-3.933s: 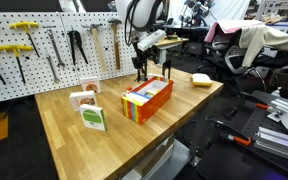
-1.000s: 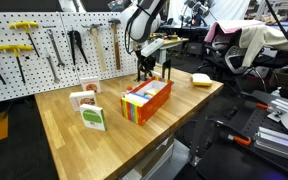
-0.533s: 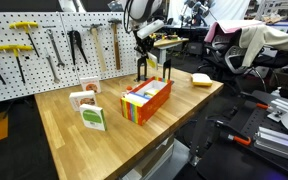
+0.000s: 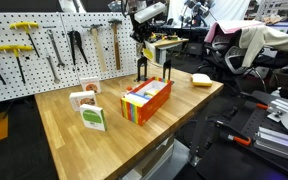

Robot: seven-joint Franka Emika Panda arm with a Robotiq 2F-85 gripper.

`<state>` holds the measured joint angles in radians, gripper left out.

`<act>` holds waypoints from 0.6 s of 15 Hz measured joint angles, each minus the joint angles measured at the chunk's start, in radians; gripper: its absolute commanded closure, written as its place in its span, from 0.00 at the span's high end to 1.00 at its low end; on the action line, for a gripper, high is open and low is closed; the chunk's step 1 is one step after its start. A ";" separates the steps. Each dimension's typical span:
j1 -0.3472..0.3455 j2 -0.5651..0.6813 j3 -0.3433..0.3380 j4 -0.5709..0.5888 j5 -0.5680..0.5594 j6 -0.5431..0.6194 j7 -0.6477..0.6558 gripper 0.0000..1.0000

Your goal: Place the white and yellow book inside the box

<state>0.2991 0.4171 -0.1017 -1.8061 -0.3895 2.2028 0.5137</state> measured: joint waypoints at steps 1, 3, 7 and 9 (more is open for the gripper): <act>0.007 -0.027 0.015 -0.034 -0.002 -0.003 0.003 0.04; 0.020 -0.072 0.052 -0.101 -0.003 -0.008 0.010 0.04; 0.024 -0.079 0.107 -0.185 -0.002 -0.007 0.014 0.04; 0.024 -0.056 0.112 -0.199 -0.002 -0.008 0.012 0.04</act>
<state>0.3231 0.3610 0.0104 -2.0052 -0.3918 2.1952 0.5259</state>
